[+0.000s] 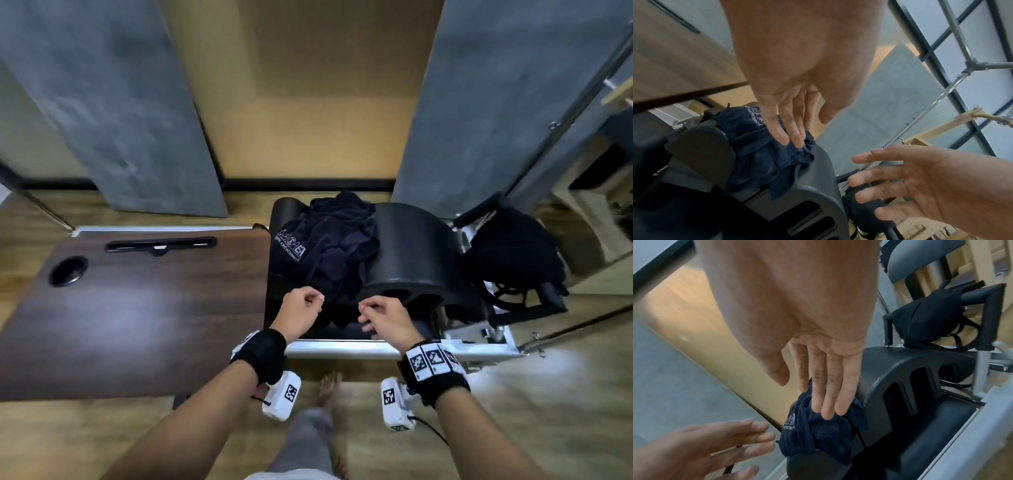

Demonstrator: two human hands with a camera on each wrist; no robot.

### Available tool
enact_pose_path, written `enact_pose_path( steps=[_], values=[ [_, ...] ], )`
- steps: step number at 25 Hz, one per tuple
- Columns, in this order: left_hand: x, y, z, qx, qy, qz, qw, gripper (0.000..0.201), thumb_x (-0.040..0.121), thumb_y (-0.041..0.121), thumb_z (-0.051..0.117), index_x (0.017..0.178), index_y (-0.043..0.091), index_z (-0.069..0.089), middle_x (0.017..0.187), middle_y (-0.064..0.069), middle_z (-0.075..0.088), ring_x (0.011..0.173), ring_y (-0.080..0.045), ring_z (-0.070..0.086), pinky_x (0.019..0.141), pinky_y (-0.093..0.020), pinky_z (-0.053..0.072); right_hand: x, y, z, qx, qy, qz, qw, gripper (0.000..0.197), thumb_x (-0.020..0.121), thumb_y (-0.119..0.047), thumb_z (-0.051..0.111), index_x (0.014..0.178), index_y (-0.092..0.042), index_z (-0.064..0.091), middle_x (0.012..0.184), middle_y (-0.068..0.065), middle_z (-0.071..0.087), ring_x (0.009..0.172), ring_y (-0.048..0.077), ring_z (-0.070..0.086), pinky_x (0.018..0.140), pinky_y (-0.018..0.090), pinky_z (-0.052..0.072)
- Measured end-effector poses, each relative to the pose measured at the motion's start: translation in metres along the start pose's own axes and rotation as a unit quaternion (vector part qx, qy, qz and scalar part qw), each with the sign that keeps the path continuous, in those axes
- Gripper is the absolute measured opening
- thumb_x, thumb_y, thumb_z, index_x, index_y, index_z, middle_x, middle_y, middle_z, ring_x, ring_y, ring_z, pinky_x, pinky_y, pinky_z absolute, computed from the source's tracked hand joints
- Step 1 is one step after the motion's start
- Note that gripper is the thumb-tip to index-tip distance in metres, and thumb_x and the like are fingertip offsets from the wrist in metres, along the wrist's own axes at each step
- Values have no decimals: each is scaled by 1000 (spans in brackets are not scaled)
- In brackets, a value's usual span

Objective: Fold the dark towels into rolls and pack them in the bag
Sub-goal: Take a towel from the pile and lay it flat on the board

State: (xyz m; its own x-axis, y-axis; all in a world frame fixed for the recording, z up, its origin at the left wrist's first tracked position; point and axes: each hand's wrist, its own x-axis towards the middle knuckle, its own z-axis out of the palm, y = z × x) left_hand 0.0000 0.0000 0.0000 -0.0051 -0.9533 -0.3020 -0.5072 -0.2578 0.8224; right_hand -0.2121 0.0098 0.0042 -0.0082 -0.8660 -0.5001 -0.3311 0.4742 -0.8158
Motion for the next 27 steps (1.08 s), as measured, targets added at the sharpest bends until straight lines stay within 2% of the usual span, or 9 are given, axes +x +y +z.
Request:
enact_pose_path(
  steps=[3,7,10,13,16,18,22,25,27],
  values=[
    [63,2,5,40,-4,-15,999,20,103,19,65,110,3,76,107,-14,76,102,-28,72,97,-37,54,48,-14,-8,-36,1,7,999,9,101,-25,64,99,-21,72,89,8,78,66,17,67,59,31,54],
    [142,7,4,123,-62,-66,988,39,104,26,65,133,1,65,140,-17,56,128,-32,58,114,-38,42,107,-31,-15,-54,-15,42,998,11,101,-26,62,98,-21,71,89,9,77,68,18,68,62,33,56],
    [185,3,9,167,-68,-120,976,49,105,33,62,147,9,51,152,-13,45,143,-35,41,119,-46,36,149,-41,-16,-58,-25,80,995,12,103,-27,60,101,-19,69,88,9,75,67,19,67,64,34,56],
    [213,1,16,198,-69,-175,962,48,102,35,64,145,18,51,151,-6,48,146,-32,39,118,-54,34,183,-52,-13,-77,-34,94,992,13,103,-28,59,99,-22,69,91,10,76,68,19,68,65,34,58],
    [231,-3,15,201,-27,-201,958,23,103,29,61,123,20,69,137,-4,63,138,-30,49,118,-52,34,202,-57,-11,-92,-36,100,990,13,102,-28,58,98,-23,70,91,9,78,69,18,70,67,36,60],
    [238,-4,8,171,-2,-207,963,22,105,24,54,114,19,74,127,-5,70,129,-31,59,115,-49,35,208,-60,-12,-95,-36,104,989,14,102,-28,58,99,-22,70,92,9,78,69,17,70,67,36,60],
    [239,1,2,163,-22,-165,973,24,106,26,51,117,13,67,128,-7,67,124,-32,61,111,-48,43,210,-69,-10,-98,-41,100,989,14,103,-27,57,99,-23,69,95,9,78,74,19,72,69,37,61],
    [232,-5,9,235,-69,-146,958,35,100,34,67,130,17,60,138,-3,53,134,-27,51,113,-49,41,208,-71,-1,-105,-50,95,989,14,102,-27,57,97,-24,69,94,9,79,75,20,74,70,38,63],
    [231,-12,9,279,-68,-132,949,36,98,31,70,131,18,62,141,-3,53,137,-27,49,112,-47,40,207,-67,1,-109,-53,97,988,13,102,-27,57,96,-24,69,94,9,79,73,19,73,69,38,63]
  ],
)
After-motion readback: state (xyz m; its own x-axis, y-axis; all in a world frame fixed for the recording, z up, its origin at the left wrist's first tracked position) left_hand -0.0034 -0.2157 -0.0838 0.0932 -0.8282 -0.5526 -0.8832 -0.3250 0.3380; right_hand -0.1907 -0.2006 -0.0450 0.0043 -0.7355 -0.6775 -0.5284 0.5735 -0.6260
